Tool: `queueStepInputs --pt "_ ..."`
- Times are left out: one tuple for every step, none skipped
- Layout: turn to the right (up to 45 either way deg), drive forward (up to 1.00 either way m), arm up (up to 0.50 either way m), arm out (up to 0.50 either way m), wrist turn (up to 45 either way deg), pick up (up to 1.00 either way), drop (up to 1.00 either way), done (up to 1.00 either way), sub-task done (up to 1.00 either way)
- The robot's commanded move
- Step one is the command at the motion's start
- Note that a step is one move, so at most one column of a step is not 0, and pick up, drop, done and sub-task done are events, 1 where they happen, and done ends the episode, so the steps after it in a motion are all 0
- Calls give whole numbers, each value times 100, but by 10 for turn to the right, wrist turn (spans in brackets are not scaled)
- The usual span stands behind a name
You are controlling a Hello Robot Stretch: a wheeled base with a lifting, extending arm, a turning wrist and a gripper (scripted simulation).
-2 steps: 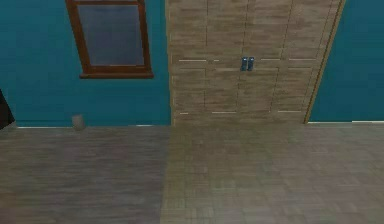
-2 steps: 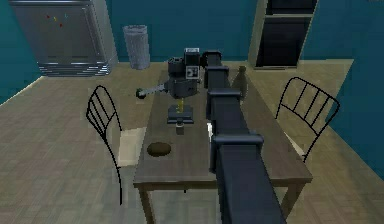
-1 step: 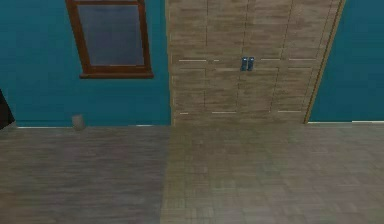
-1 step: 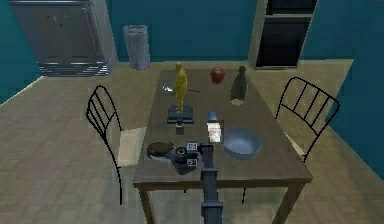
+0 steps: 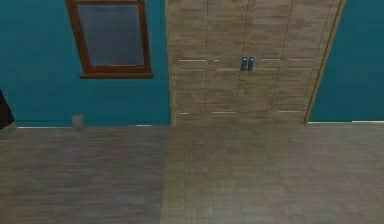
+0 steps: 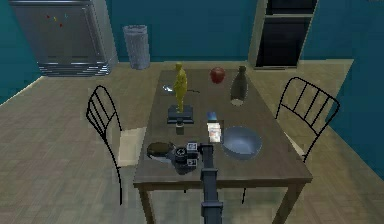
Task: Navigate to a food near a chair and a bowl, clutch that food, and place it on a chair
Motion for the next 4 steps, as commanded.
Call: queueStepInputs --pt "0 0 10 0 0 0 0 0 0" --pt "0 0 22 0 0 0 0 0 0" --pt "0 0 0 0 -450 0 0 0 0" --pt "0 0 0 0 -450 0 0 0 0"
